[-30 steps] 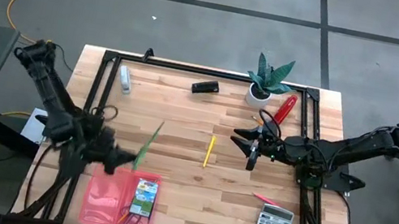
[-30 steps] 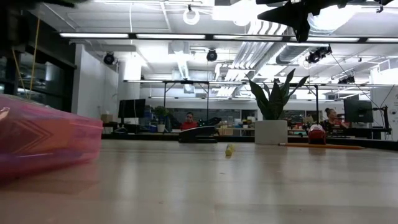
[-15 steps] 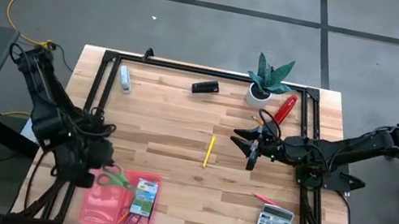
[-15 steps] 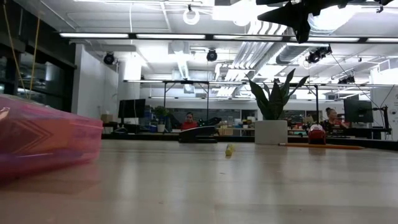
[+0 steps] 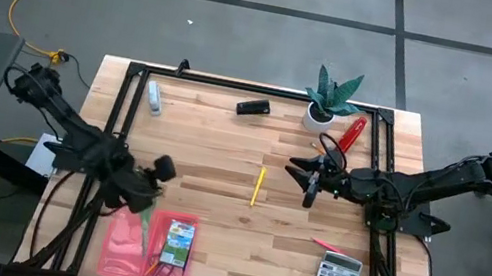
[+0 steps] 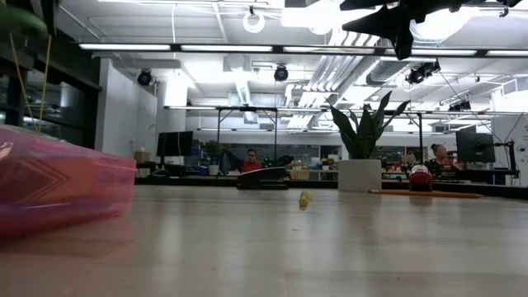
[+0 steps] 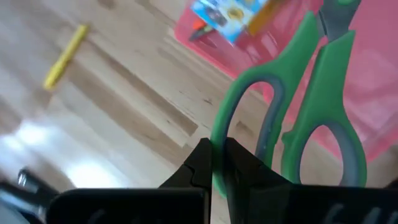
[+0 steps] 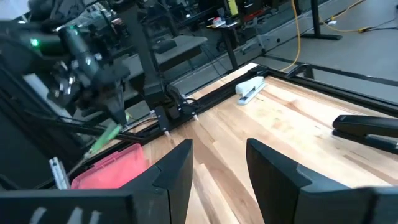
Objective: Pack school essentials
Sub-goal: Put the green scissors into the supply box
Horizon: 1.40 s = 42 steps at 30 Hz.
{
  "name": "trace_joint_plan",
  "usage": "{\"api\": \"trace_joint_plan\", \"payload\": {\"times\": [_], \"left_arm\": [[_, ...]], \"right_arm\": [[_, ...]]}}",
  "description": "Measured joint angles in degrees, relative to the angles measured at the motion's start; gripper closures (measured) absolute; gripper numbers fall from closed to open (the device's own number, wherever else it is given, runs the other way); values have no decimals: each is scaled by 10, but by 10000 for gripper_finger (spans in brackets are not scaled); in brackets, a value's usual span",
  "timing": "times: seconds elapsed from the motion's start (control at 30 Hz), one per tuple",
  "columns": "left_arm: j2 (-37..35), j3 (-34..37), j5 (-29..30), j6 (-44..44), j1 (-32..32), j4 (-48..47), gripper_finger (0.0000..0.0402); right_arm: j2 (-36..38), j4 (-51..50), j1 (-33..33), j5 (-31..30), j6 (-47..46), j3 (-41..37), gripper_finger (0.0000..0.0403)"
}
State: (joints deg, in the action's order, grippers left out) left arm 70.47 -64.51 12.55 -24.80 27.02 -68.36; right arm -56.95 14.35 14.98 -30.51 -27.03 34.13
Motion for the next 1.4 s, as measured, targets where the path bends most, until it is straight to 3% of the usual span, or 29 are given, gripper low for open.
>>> {"api": "trace_joint_plan", "payload": {"times": [0.2, 0.8, 1.4], "left_arm": [[77, 0, -31, -97, -34, 83, 401], [213, 0, -47, -116, -10, 160, 401], [239, 0, -48, -106, -11, 249, 342]], "right_arm": [[0, -8, 0, -22, -1, 0, 261], [0, -23, 0, -8, -13, 0, 261], [0, -30, 0, -7, -15, 0, 261]]}}
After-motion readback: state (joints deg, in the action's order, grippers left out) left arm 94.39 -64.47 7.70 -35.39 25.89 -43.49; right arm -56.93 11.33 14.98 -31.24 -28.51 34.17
